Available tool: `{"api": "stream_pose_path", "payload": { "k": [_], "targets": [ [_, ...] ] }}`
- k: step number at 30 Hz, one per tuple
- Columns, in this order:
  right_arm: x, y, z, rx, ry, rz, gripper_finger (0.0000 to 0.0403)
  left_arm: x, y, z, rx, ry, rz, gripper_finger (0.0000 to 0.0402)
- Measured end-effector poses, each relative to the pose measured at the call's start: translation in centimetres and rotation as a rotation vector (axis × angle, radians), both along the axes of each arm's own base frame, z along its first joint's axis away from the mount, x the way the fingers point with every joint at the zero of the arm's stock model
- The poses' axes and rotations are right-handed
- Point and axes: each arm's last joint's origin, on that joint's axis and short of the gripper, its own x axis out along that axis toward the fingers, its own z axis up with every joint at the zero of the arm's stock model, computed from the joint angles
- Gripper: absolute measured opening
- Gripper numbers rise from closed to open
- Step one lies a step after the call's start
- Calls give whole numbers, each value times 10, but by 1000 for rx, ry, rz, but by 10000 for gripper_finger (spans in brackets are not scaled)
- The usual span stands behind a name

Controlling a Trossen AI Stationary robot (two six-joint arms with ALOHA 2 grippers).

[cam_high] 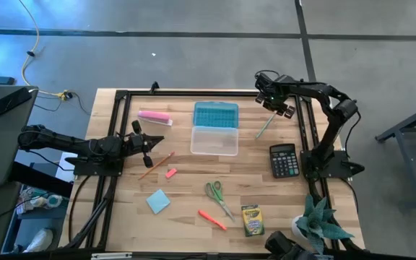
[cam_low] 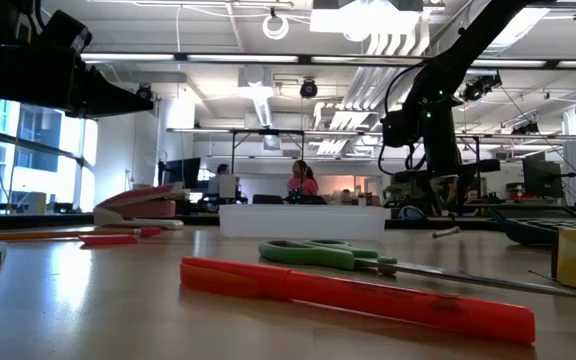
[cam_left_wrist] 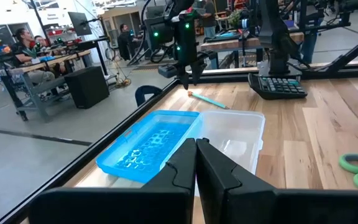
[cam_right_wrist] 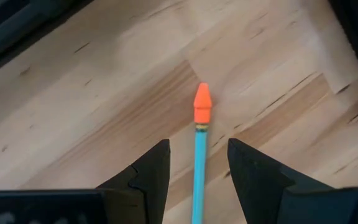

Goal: Pack school essentials
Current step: Put the blue pencil into the blue supply box

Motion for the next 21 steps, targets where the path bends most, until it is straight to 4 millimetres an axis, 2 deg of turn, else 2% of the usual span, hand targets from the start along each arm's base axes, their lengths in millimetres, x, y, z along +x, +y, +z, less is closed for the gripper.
{"api": "stream_pose_path", "payload": {
  "k": [17, 21],
  "targets": [
    [-7, -10, -4, -24, 3, -90, 153, 0, 0, -1, 0, 8, 0, 0],
    [-6, -12, -10, -24, 6, -90, 153, 0, 0, -1, 0, 7, 0, 0]
  ]
}}
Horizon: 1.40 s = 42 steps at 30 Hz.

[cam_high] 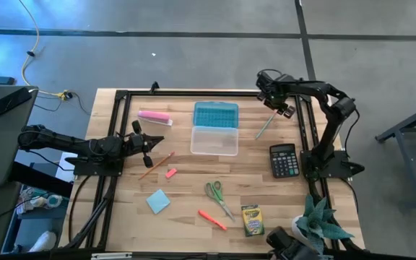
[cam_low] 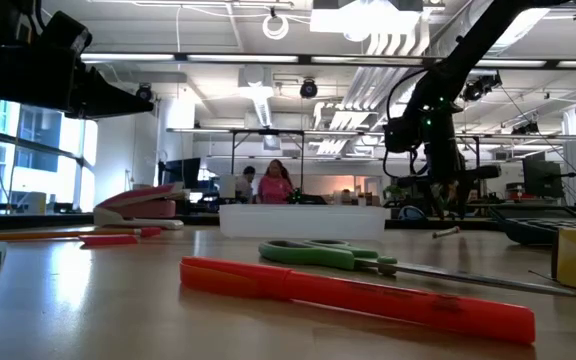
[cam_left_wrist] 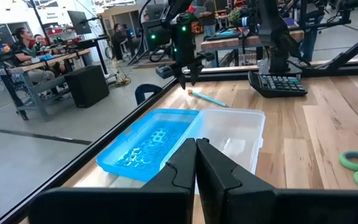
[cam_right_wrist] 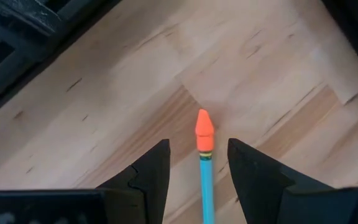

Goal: Pack school essentials
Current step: Put the blue pencil into the blue supply box

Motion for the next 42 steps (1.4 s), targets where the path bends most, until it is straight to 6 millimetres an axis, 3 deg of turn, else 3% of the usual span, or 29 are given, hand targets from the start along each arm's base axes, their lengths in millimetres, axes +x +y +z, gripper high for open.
{"api": "stream_pose_path", "payload": {
  "k": [5, 13, 23, 28, 42],
  "targets": [
    [2, -3, -17, 36, 21, 0, 153, 0, 0, 0, 0, 0, 0, 0],
    [4, -6, -23, 43, 27, -1, 149, 0, 0, -1, 6, 20, 4, 0],
    [2, -10, -25, 55, -4, 30, 48, -1, 0, -4, 8, 49, 5, 0],
    [2, -9, -25, 69, -3, 82, 17, -1, 0, -4, 8, 49, 5, 0],
    [8, -5, -15, 77, 10, 314, 14, -1, 0, -4, 9, 49, 7, 0]
  ]
}}
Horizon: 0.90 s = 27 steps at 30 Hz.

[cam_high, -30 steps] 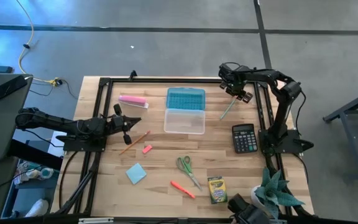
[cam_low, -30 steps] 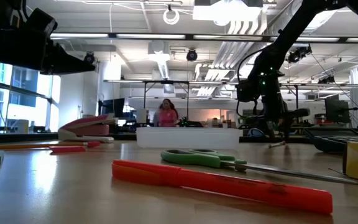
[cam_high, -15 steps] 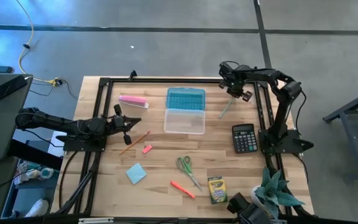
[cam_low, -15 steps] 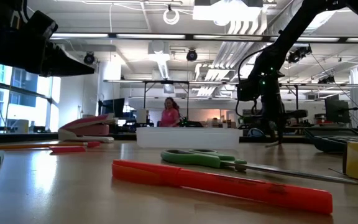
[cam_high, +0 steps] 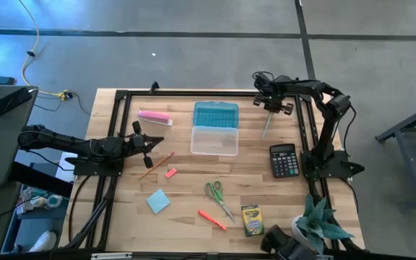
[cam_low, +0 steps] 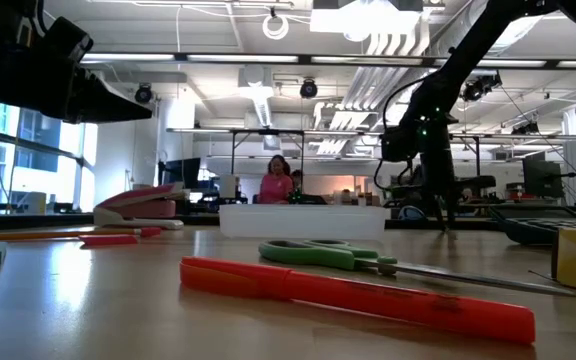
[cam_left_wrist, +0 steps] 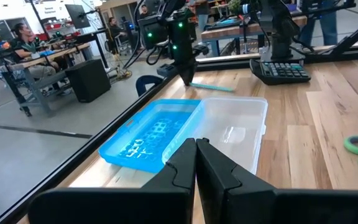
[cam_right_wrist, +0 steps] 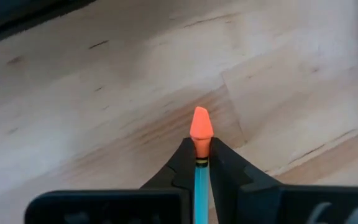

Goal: Pack school essentials
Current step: Put the blue pencil into the blue supply box

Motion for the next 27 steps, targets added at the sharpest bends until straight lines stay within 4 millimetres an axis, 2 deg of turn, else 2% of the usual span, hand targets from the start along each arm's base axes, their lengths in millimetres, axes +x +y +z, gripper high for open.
{"api": "stream_pose_path", "payload": {
  "k": [8, 12, 16, 23, 27],
  "targets": [
    [26, 6, 36, -98, -35, 244, 14, 0, 0, 0, 0, 0, 0, 0],
    [47, 10, 59, -169, -66, 386, 14, 0, 0, 0, 0, -1, 0, 0],
    [77, 20, 83, -253, -107, 573, 14, 0, 0, 0, 0, -1, 0, 0],
    [138, 53, 126, -474, -315, 925, 14, 0, 0, 0, 0, -1, 0, 0],
    [165, 79, 141, -586, -434, 1140, 14, 0, 0, 0, 1, -2, 11, 0]
  ]
}}
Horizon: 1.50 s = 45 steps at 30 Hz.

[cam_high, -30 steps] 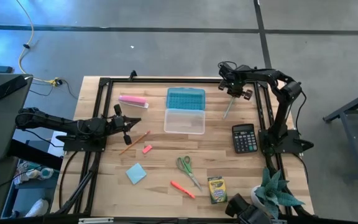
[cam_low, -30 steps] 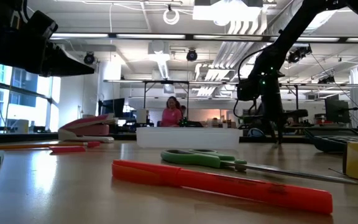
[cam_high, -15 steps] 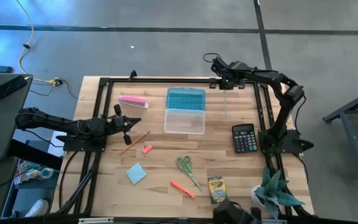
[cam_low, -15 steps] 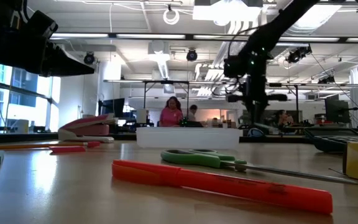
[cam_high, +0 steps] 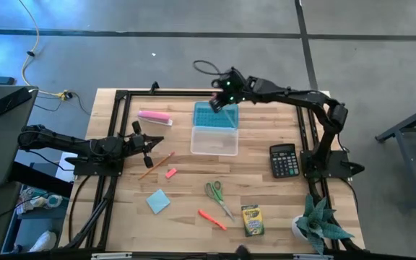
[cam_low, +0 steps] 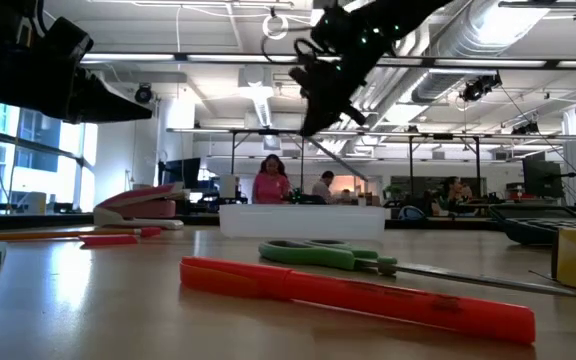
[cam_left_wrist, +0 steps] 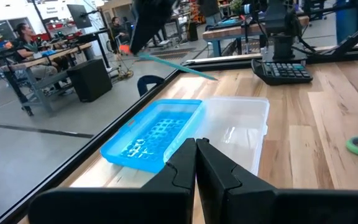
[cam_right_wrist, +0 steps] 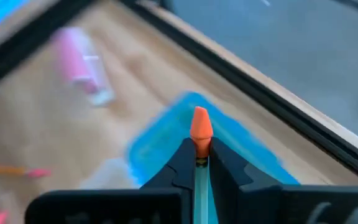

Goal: Pack school essentials
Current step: Put the blue pencil into the blue supply box

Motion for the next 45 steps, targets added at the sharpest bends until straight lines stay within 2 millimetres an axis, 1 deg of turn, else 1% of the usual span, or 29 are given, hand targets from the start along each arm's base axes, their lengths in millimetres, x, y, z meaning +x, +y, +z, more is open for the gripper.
{"api": "stream_pose_path", "payload": {
  "k": [3, 8, 12, 16, 22, 33, 42, 45],
  "targets": [
    [13, 18, 2, -60, -42, 135, 14, 0, 0, 0, -6, -4, 9, 0],
    [27, 42, -7, -115, -10, 275, 14, 0, 0, 0, -5, -3, 12, 0],
    [37, 59, -15, -130, 6, 352, 14, 0, 0, 0, -5, -3, 12, 0],
    [47, 71, -32, -110, 39, 383, 14, 0, 0, 0, -5, -3, 12, 0],
    [57, 81, -54, -107, 98, 390, 14, 0, 0, 0, -5, -1, 12, 0],
    [56, 96, -63, -29, 159, 378, 14, 0, 0, 0, -5, 1, 12, 0],
    [52, 96, -65, 31, 178, 324, 15, 0, 0, 0, -5, 0, 12, 0],
    [52, 96, -65, 36, 178, 320, 26, 0, 0, 0, -5, 1, 12, 0]
  ]
}}
